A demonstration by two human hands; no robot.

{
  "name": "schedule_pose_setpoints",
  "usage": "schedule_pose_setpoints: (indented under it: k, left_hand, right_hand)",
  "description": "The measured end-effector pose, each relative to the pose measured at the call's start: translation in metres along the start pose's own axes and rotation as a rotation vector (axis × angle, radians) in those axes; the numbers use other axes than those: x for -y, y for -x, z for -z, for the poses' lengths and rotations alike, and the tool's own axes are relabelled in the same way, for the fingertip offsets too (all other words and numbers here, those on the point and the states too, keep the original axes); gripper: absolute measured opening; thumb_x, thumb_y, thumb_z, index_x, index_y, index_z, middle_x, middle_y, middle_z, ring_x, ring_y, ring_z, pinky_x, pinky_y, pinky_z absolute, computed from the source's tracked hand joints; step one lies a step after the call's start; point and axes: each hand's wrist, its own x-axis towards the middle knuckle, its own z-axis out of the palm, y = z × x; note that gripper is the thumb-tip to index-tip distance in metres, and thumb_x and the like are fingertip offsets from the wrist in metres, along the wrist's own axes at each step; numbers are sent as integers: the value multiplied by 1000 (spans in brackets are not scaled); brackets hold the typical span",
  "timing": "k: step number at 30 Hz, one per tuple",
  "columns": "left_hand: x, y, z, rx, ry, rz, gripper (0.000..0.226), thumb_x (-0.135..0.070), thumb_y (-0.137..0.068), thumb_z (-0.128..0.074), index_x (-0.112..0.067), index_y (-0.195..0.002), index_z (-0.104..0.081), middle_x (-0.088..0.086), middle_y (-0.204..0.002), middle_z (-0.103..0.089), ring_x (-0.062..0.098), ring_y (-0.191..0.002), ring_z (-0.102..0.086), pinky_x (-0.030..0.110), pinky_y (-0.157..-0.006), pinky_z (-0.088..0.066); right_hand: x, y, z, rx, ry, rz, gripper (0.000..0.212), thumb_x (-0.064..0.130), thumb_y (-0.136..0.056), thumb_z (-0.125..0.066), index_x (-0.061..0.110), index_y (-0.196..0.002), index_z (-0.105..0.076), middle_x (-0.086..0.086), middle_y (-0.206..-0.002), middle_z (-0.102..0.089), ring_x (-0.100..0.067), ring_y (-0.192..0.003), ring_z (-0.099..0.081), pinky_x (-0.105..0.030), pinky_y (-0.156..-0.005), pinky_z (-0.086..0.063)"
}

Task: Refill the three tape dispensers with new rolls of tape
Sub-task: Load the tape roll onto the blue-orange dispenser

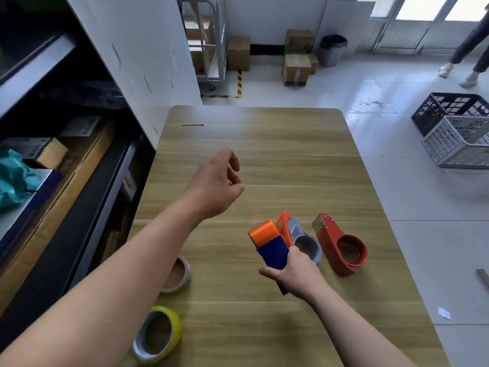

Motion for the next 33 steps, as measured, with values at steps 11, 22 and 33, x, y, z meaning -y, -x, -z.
schedule_pose_setpoints:
  k: [11,22,33]
  left_hand:
    - [-17,18,-13,-40,23,-150,24,-5,-85,-63,-16,-93,-44,-5,-81,-62,14,-72,-67,30,-64,-55]
    - [-17,22,-22,-69,55,-166,22,-4,-86,-63,-13,-95,-45,-5,-80,-61,17,-73,-66,35,-68,-55]
    - [-5,48,-63,68,387,48,32,-3,-82,-66,-22,-79,-40,-1,-77,-64,29,-75,-70,48,-69,-58]
  right_hand:
    - [21,-6,2,-62,15,-29,76,68,-68,-70,11,-110,-42,-4,-103,-63,-24,-91,-64,-36,-75,-56]
    - [23,-3,1,-69,-5,-55,73,65,-70,-71,11,-110,-43,-2,-98,-63,-20,-83,-63,-31,-70,-53]
    - [30,-3,8,-144,-24,-92,75,71,-67,-68,11,-108,-48,-2,-99,-67,-25,-93,-66,-38,-76,-55]
